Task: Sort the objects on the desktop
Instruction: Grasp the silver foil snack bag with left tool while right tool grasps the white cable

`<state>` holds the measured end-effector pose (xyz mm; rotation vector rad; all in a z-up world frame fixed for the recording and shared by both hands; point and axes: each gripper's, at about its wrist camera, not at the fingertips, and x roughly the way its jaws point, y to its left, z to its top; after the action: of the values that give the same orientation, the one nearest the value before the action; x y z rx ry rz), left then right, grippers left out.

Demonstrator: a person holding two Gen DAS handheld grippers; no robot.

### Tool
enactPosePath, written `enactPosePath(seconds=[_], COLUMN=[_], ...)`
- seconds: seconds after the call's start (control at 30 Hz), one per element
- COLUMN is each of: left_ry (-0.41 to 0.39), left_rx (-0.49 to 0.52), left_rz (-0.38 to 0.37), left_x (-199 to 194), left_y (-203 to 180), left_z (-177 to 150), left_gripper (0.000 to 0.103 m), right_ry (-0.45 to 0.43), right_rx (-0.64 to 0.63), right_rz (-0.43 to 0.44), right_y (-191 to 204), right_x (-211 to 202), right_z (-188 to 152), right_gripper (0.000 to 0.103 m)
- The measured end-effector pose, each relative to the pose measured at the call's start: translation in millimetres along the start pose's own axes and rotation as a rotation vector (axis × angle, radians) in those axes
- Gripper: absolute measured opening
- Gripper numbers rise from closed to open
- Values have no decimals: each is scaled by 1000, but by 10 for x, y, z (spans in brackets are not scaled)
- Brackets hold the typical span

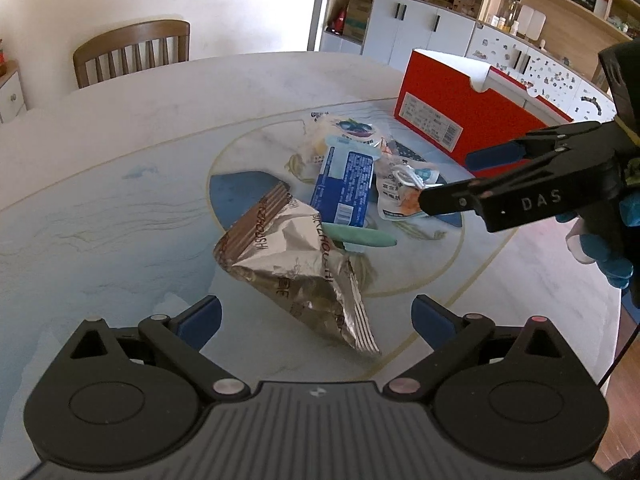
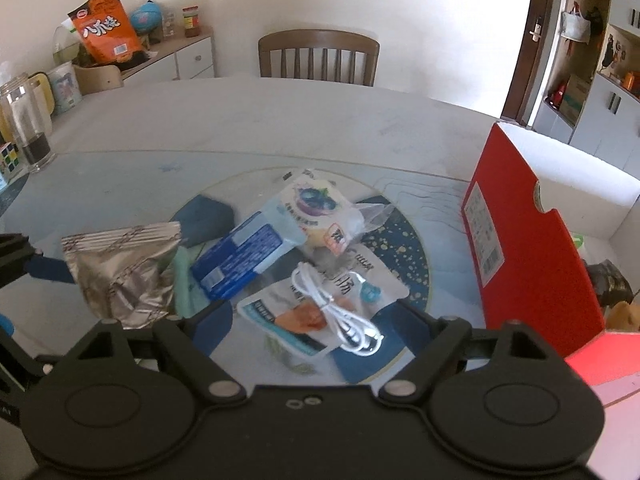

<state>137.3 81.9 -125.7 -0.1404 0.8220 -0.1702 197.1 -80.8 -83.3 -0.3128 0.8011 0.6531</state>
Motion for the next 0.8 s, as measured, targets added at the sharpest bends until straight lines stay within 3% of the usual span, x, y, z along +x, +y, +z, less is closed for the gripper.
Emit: enactPosePath(seconds=[0.37,0.63,0.8], left_ry=[-31,-38,-42], left_rx=[-49,-78,-99], left_rz=[36,17,-4], left_x=[103,103,96], left_y=[93,153,193], left_z=[25,44,49], left_gripper=[98,71,59], right_ry=[23,40,38], right_rx=[22,40,42], right_rz=[-10,-18,-30], right_y=[-51,-64,-58], right_x=[216,284,299], right_z=[41,51,45], right_gripper=[74,58,48])
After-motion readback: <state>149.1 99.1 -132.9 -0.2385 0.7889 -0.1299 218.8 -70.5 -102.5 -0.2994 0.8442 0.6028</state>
